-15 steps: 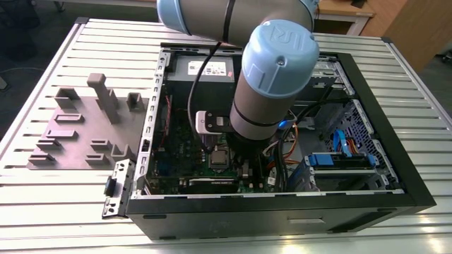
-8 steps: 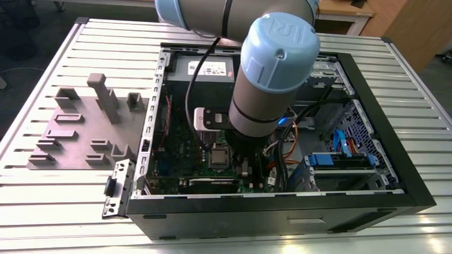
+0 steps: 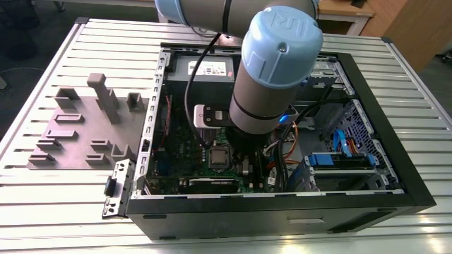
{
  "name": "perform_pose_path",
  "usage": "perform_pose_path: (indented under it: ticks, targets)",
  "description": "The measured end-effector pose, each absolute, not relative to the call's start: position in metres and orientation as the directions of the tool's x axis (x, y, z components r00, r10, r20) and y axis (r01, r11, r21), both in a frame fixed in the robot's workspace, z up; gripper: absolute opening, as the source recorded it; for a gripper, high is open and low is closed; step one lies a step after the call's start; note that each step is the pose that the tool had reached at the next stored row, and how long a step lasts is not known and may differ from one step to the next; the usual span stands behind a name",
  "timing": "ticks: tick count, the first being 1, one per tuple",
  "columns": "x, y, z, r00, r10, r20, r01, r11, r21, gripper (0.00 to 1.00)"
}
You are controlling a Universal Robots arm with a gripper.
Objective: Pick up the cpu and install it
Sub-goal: 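Install the first cpu locking lever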
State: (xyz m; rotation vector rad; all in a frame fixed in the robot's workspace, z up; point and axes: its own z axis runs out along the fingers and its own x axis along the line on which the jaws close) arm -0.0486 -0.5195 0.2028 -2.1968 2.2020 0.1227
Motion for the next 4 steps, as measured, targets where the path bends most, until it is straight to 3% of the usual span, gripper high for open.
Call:
perform_pose_path:
  ticks: [4]
  targets:
    - [-0.0486,-0.5195,0.2029,-0.004,-0.997,-0.076,-0.999,0.001,0.036,0.11]
